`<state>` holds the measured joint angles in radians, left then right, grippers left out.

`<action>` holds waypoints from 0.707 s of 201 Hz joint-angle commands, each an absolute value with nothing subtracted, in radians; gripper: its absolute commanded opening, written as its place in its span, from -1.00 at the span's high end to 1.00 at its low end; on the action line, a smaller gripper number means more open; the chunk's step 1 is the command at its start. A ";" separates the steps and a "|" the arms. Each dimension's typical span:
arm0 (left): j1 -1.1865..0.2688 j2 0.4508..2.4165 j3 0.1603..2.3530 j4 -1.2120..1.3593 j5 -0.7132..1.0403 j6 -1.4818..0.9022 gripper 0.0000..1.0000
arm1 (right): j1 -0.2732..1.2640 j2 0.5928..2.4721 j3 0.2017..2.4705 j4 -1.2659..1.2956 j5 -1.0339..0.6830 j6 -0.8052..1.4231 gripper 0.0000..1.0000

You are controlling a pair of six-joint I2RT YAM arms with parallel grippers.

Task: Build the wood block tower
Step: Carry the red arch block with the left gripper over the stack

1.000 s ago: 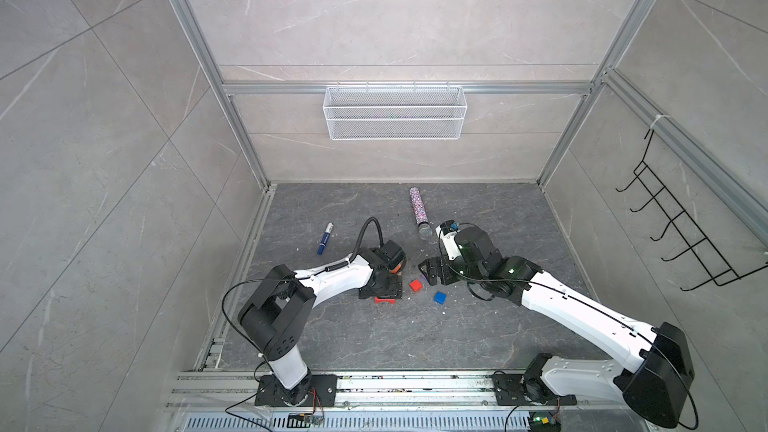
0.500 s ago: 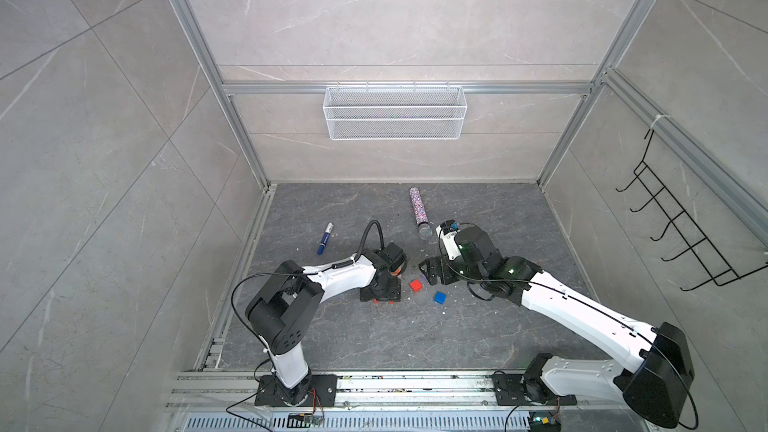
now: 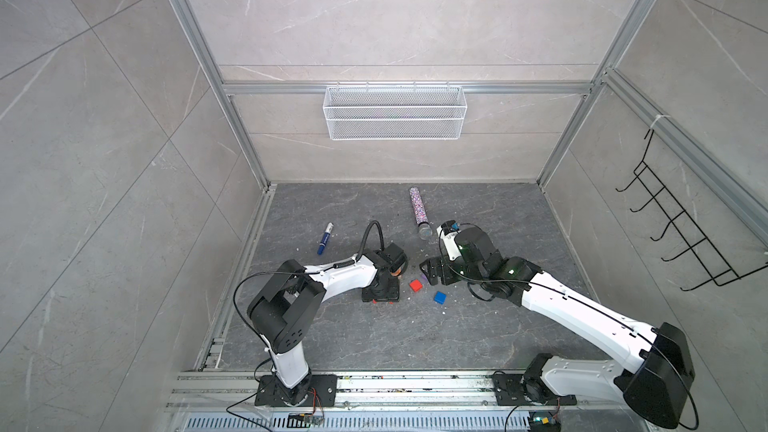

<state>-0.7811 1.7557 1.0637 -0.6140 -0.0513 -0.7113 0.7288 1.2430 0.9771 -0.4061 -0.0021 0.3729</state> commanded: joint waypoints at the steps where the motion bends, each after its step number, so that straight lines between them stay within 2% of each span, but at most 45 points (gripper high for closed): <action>1: -0.784 1.750 1.074 -0.613 -0.054 -0.728 -0.21 | 0.729 1.218 0.968 -0.400 0.019 0.380 -0.89; 58: -0.784 1.715 1.118 -0.677 -0.081 -0.708 0.04 | 0.729 1.211 0.962 -0.425 0.034 0.386 -0.91; 142: -0.766 1.742 1.278 -0.783 -0.104 -0.660 0.09 | 0.729 1.165 0.887 -0.420 -0.002 0.386 -0.91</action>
